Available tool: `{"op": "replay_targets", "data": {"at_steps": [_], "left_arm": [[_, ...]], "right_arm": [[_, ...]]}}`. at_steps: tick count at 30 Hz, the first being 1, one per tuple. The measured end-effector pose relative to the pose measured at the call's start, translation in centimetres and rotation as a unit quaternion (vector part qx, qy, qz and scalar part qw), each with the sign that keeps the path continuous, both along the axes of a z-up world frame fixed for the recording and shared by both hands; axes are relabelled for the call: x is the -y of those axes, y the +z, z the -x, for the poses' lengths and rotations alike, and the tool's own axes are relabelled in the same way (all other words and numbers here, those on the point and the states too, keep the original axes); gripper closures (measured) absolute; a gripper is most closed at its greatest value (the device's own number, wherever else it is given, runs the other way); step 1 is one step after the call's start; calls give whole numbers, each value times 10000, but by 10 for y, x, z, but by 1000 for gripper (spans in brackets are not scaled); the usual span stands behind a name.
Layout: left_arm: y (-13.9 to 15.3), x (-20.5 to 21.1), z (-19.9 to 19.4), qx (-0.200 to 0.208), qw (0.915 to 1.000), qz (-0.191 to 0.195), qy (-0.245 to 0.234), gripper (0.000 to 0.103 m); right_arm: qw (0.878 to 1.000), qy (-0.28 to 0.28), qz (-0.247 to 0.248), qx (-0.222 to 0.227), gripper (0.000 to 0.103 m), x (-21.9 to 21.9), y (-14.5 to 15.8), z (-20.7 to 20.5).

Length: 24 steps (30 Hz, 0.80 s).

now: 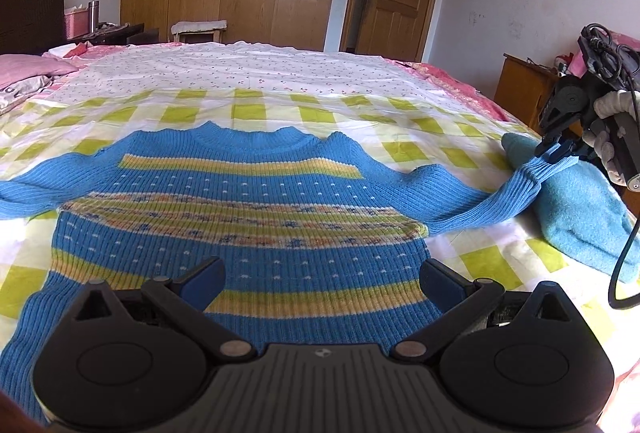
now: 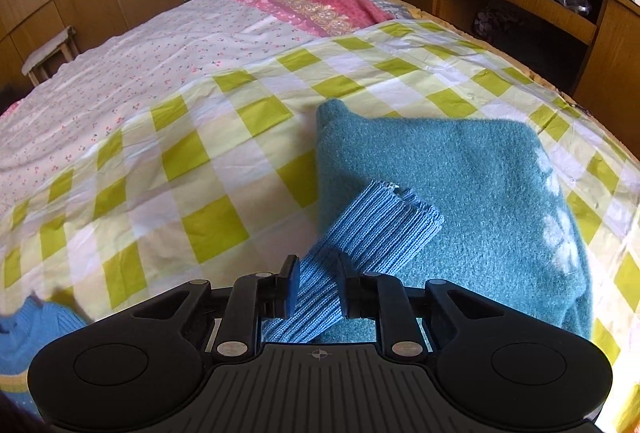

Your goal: Fold small clothes

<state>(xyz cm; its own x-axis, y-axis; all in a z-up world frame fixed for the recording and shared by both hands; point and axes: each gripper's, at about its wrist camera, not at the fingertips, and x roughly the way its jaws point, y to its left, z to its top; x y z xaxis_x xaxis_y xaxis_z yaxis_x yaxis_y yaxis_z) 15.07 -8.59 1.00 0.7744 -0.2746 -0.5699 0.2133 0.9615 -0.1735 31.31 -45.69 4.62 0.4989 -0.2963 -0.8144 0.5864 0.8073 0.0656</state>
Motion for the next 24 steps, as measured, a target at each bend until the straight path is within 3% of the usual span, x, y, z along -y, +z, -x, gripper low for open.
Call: {"op": "replay_targets", "data": {"at_steps": [2, 5, 14, 17, 19, 24], "left_arm": [[-1, -6, 0, -13, 10000, 55, 50, 0], [-3, -14, -3, -13, 9998, 127, 131, 0], [-8, -19, 2, 293, 9995, 15, 82, 0], [-10, -21, 7, 467, 9988, -107, 75, 0], [-10, -23, 8, 520, 9985, -149, 58, 0], [-5, -36, 10, 638, 9978, -60, 149, 0]], "right_arm": [[9998, -121, -112, -62, 76, 1, 1, -6], [9994, -218, 14, -254, 76, -1, -1, -19], [9873, -211, 1203, -1013, 76, -31, -20, -51], [9825, -172, 1555, -1009, 78, -41, -25, -48], [9822, -144, 1628, -921, 85, -43, -23, -42], [9914, -135, 1259, -342, 99, -38, -5, -15]]}}
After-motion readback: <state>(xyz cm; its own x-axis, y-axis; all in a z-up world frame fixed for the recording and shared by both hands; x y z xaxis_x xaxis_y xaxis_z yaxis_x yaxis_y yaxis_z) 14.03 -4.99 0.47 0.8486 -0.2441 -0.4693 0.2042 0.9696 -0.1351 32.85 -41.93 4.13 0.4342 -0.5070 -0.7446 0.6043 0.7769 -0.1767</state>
